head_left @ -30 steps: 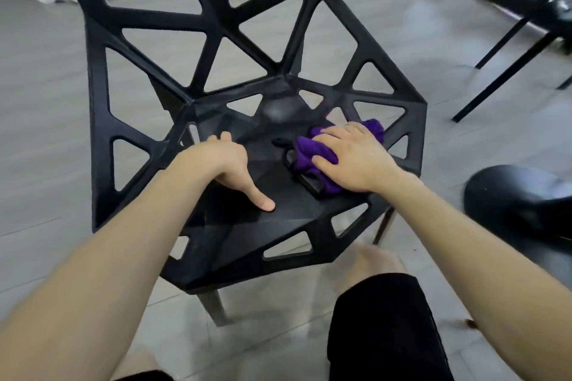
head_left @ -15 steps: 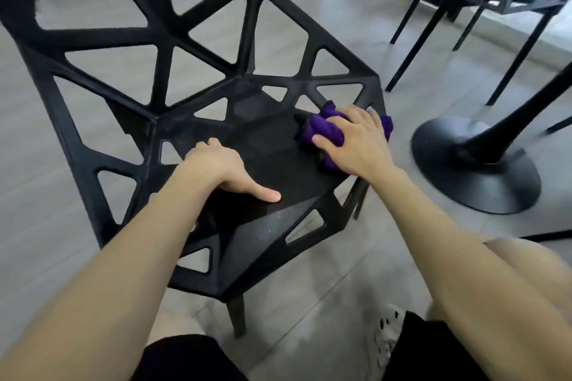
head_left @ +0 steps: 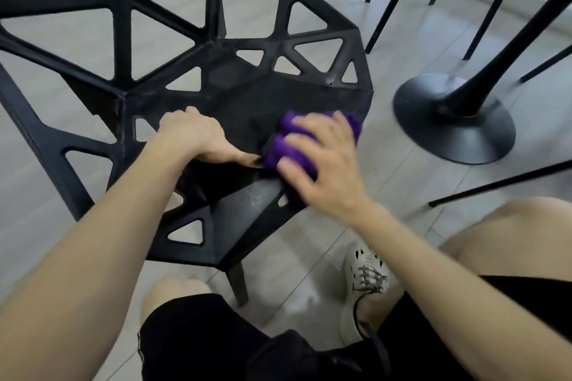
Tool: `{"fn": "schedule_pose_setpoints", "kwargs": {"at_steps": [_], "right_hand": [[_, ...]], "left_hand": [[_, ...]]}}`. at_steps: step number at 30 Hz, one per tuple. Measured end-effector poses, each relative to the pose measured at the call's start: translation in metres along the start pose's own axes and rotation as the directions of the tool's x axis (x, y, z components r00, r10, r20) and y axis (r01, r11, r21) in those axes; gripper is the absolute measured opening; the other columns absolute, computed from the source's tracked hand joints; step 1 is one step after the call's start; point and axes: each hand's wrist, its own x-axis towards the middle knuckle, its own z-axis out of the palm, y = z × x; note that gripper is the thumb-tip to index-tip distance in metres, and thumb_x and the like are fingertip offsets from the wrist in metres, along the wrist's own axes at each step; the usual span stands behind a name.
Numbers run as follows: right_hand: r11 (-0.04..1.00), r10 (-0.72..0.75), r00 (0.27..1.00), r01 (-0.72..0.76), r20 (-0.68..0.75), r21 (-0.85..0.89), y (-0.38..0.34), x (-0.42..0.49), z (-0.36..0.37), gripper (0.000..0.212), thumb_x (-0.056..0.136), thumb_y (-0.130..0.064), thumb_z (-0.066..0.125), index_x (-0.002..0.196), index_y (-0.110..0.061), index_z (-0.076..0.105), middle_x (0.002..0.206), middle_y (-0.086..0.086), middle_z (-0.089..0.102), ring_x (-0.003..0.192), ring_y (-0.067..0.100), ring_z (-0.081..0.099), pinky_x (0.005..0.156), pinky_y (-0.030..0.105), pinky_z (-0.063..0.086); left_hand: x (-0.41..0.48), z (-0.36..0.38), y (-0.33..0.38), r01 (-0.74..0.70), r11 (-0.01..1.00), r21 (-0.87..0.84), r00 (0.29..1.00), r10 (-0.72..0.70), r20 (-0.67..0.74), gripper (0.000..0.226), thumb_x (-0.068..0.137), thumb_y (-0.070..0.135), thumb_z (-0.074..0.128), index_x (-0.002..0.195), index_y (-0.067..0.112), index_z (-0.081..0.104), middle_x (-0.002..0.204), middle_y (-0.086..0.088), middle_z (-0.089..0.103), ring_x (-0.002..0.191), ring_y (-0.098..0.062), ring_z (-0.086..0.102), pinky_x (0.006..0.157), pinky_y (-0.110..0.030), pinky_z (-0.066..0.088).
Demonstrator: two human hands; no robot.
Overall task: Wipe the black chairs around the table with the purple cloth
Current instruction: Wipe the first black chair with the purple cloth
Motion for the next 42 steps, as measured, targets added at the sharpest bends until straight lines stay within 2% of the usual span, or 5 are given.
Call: {"fn": "schedule_pose_setpoints", "kwargs": {"at_steps": [4, 10, 16, 34, 42], "right_hand": [[0.943, -0.325, 0.946, 0.325, -0.001, 0.068, -0.036, -0.035, 0.014, 0.048, 0.095, -0.049, 0.079, 0.128, -0.014, 0.079, 0.148, 0.014, 0.064, 0.142, 0.037, 0.056, 0.122, 0.065, 0.031], [0.996, 0.087, 0.982, -0.088, -0.169, 0.002, 0.015, -0.032, 0.003, 0.043, 0.100, -0.040, 0.073, 0.131, -0.010, 0.075, 0.150, 0.019, 0.058, 0.144, 0.041, 0.050, 0.120, 0.070, 0.028], [0.891, -0.447, 0.894, 0.447, -0.019, 0.075, -0.038, -0.052, 0.023, 0.049, 0.094, -0.050, 0.080, 0.128, -0.015, 0.080, 0.148, 0.018, 0.063, 0.143, 0.040, 0.056, 0.119, 0.068, 0.036], [0.875, -0.478, 0.878, 0.476, -0.001, -0.086, 0.000, -0.045, 0.018, 0.059, 0.095, -0.058, 0.075, 0.138, -0.018, 0.074, 0.150, 0.023, 0.060, 0.141, 0.046, 0.056, 0.115, 0.072, 0.037], [0.874, -0.487, 0.874, 0.486, 0.008, 0.018, -0.007, -0.038, 0.024, 0.054, 0.099, -0.052, 0.074, 0.139, -0.015, 0.073, 0.155, 0.019, 0.057, 0.148, 0.041, 0.050, 0.120, 0.069, 0.034]], "left_hand": [[-0.002, -0.003, 0.000, -0.008, 1.000, -0.010, 1.000, 0.008, 0.007, 0.115, 0.072, 0.103, 0.046, 0.150, 0.018, 0.056, 0.152, -0.021, 0.043, 0.136, -0.041, 0.052, 0.113, -0.047, 0.045], [-0.015, -0.006, 0.004, -0.017, 1.000, 0.010, 0.998, 0.017, 0.059, 0.157, 0.036, 0.118, 0.034, 0.156, 0.018, 0.051, 0.158, -0.021, 0.039, 0.141, -0.041, 0.047, 0.112, -0.048, 0.041], [-0.015, -0.008, 0.007, -0.004, 1.000, -0.007, 0.994, 0.005, 0.111, 0.166, 0.023, 0.117, 0.037, 0.156, 0.018, 0.051, 0.157, -0.018, 0.038, 0.131, -0.039, 0.054, 0.095, -0.043, 0.046], [-0.002, -0.010, 0.004, -0.032, 0.992, -0.122, 0.983, 0.053, 0.175, 0.160, 0.027, 0.113, 0.057, 0.150, 0.011, 0.054, 0.153, -0.015, 0.034, 0.109, -0.037, 0.064, 0.085, -0.047, 0.063], [0.001, -0.007, 0.007, -0.008, 1.000, -0.021, 0.992, 0.010, 0.128, 0.176, 0.021, 0.117, 0.040, 0.164, 0.015, 0.037, 0.167, -0.021, 0.024, 0.145, -0.043, 0.041, 0.117, -0.052, 0.041]]}}
